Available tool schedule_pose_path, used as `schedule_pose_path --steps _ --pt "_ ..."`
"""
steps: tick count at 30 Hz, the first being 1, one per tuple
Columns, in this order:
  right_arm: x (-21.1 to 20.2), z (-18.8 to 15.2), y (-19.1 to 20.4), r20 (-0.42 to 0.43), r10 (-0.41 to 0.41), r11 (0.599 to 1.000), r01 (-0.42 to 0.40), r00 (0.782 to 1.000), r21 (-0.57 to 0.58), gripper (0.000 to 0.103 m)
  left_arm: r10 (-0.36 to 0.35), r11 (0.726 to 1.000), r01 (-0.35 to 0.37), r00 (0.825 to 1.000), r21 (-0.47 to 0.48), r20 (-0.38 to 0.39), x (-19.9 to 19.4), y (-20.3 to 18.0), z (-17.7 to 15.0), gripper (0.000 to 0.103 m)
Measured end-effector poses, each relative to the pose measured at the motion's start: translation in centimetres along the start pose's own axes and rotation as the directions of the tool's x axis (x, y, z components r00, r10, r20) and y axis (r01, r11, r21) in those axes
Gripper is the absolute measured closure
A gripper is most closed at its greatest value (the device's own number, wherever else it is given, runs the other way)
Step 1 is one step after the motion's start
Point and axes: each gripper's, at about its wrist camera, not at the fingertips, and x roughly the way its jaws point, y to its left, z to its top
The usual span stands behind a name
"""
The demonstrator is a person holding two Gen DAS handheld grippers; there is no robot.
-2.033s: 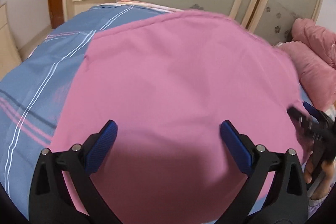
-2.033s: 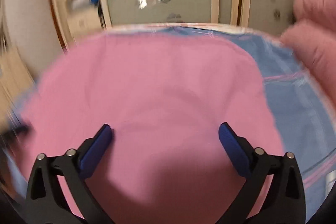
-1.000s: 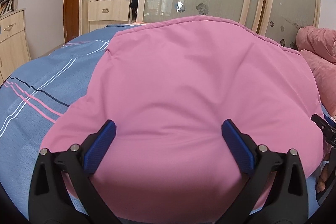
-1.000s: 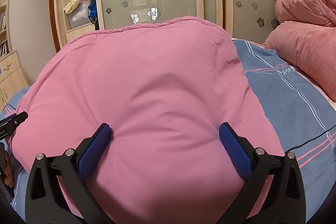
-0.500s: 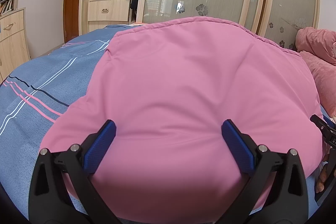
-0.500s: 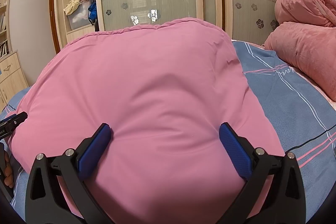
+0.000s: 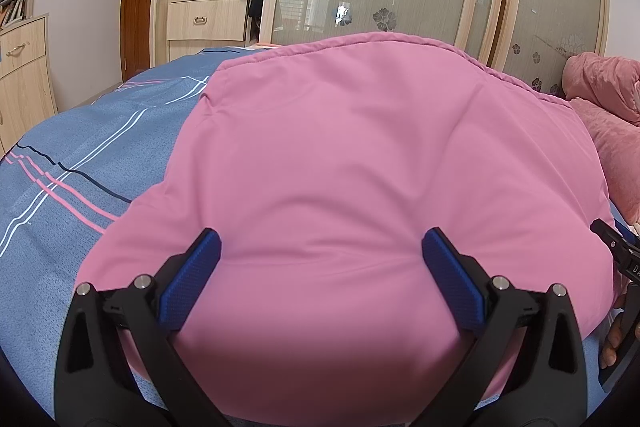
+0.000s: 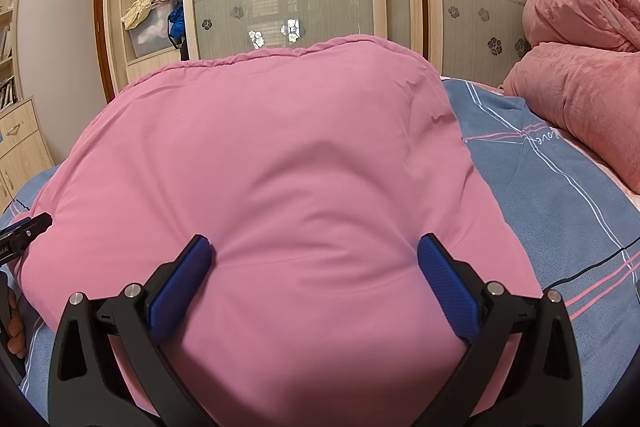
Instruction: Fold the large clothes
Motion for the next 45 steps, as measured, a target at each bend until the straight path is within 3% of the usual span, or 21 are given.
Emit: schedule_pose_path --steps 26,29,32,35,37,40,43,45 --pt "-0.1 0.3 -0.1 0.007 0.003 1.0 -0.003 1.0 0.009 0.001 0.005 1.0 -0.005 1.0 0.0 0.013 -0.5 -0.2 0.6 0.002" --pt "-2.2 1.1 -0.3 0.045 -0.034 0.998 0.032 0.998 0.047 0.001 -0.003 1.0 0.0 0.994 0.031 0.108 -3.3 -1.8 2.1 0.002" --pt "-3.0 1.8 0.7 0.042 -0.049 0.999 0.048 0.998 0.006 0.001 -0.09 0.996 0.085 0.983 0.039 0.16 -5.5 -4.6 3.9 0.002" --pt "-1.6 1.5 1.4 -0.028 -0.059 0.998 0.058 0.998 -0.036 0.001 -0.141 0.987 0.129 0.982 0.1 0.124 -4.9 -8.1 4.8 0.002" --pt "-0.9 1.5 1.4 -0.063 -0.059 0.997 0.056 0.996 -0.051 0.001 -0.132 0.98 0.119 0.989 0.161 0.073 -3.3 -10.6 4.6 0.002" --pt "-0.3 1.7 0.5 -0.091 -0.05 0.998 0.047 0.995 -0.032 0.001 -0.129 0.976 0.129 0.992 0.176 -0.015 -0.6 -12.0 3.8 0.002" --pt "0.6 2.2 -2.4 -0.139 -0.069 0.996 0.076 0.988 0.049 0.001 -0.081 0.98 0.103 0.988 0.168 -0.134 3.9 -12.4 2.4 0.002" --pt "1.3 2.4 -5.1 -0.174 -0.044 0.986 0.071 0.984 0.151 0.001 -0.092 0.978 0.111 0.989 0.178 -0.112 4.9 -12.4 1.5 0.002"
